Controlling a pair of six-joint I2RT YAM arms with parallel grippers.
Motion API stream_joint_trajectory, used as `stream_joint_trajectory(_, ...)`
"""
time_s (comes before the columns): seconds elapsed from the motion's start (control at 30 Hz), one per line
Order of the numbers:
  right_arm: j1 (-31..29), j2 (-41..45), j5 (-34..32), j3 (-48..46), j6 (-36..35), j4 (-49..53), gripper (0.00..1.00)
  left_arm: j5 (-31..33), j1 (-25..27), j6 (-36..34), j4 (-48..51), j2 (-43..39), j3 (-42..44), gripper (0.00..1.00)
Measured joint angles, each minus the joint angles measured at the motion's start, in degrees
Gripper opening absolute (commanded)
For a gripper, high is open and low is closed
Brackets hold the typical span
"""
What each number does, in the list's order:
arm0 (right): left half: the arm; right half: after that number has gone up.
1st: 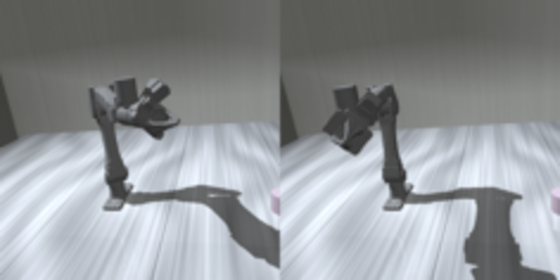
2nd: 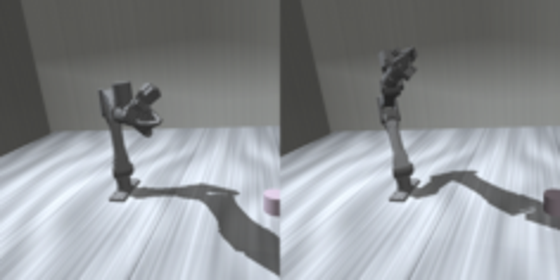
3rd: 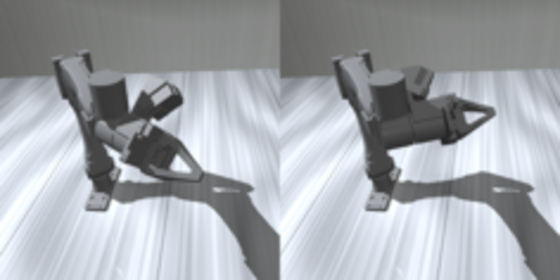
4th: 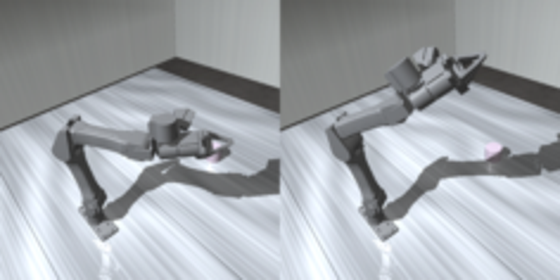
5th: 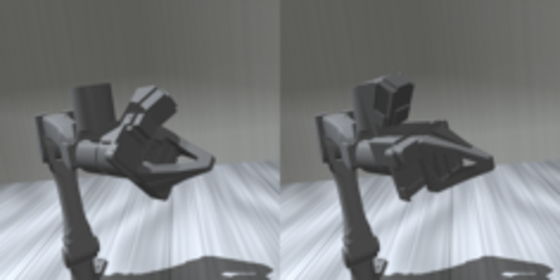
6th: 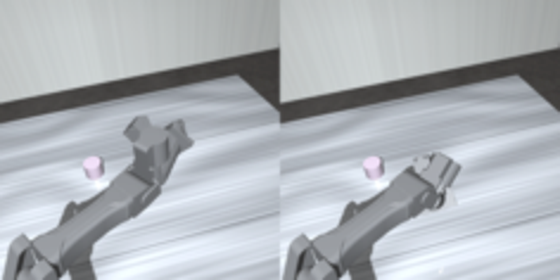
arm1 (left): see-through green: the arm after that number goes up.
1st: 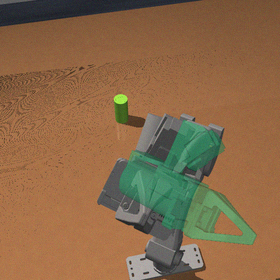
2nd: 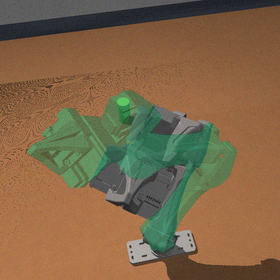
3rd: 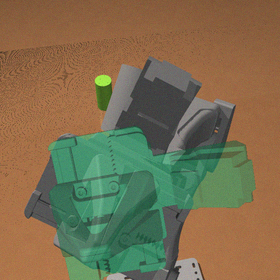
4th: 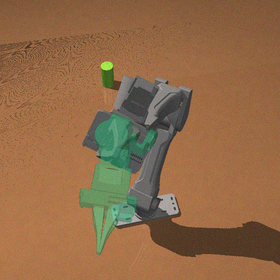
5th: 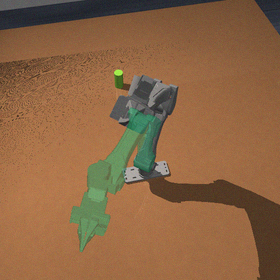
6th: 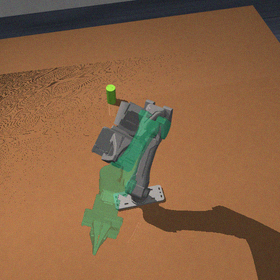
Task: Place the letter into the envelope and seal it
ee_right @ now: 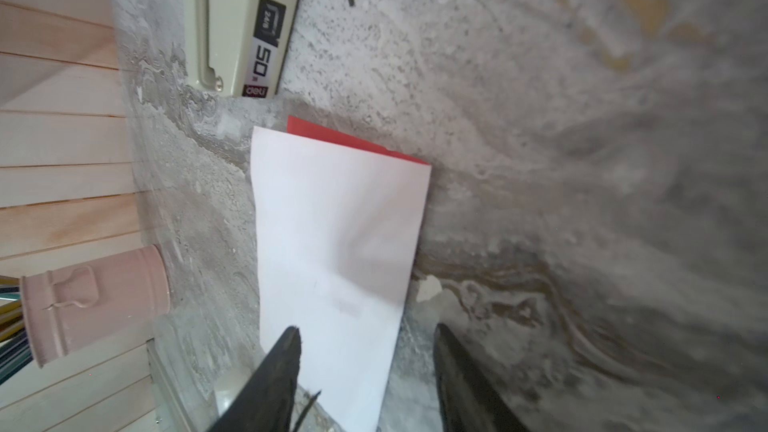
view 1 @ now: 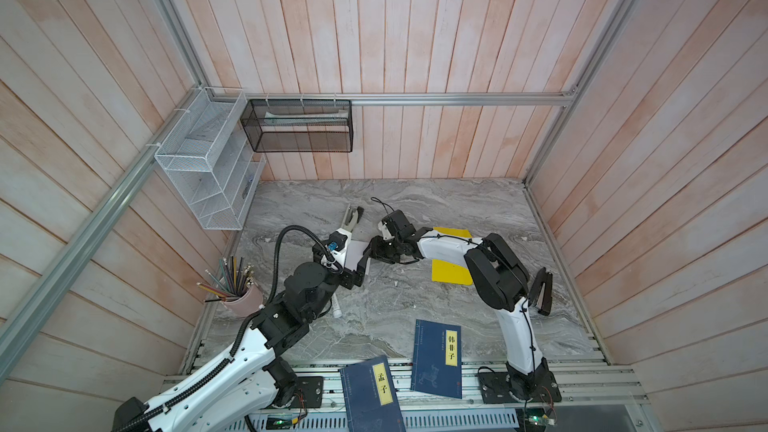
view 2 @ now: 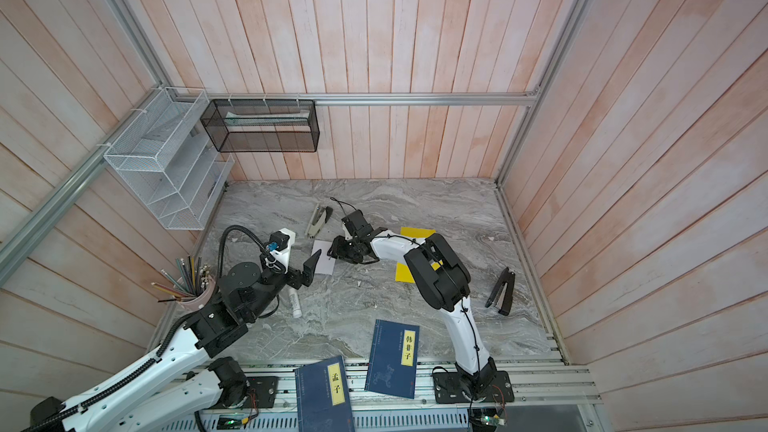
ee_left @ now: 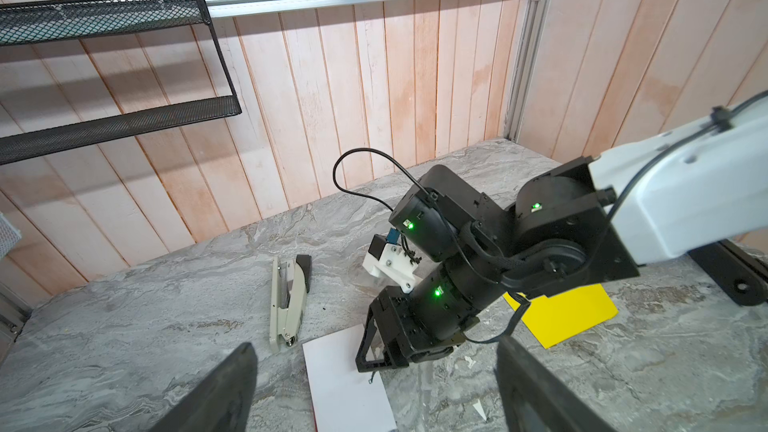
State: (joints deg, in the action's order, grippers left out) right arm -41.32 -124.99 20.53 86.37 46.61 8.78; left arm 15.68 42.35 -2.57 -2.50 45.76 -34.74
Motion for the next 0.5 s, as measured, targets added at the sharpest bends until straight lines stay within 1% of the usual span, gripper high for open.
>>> stream_joint_trajectory(0.13, 0.4, 1.0, -1.5, 0.2, -1.4, 3.4, 0.54, -0.1, 0.0, 0.0, 0.2, 0.4, -0.1, 0.91)
stream_joint_trajectory(0.27, 1.5, 3.8, -3.5, -0.7, -2.5, 5.9, 0.54, -0.2, 0.0, 0.1, 0.4, 1.0, -0.4, 0.90)
stream_joint_trajectory(0.37, 2.9, 8.2, -5.3, -2.5, -3.6, 7.1, 0.53, -0.2, 0.0, 0.5, 0.9, 1.9, -1.2, 0.89)
stream_joint_trajectory(0.5, 6.1, 16.2, -8.4, -6.0, -5.2, 8.1, 0.52, -0.4, 0.0, 1.8, 1.9, 4.1, -3.2, 0.88)
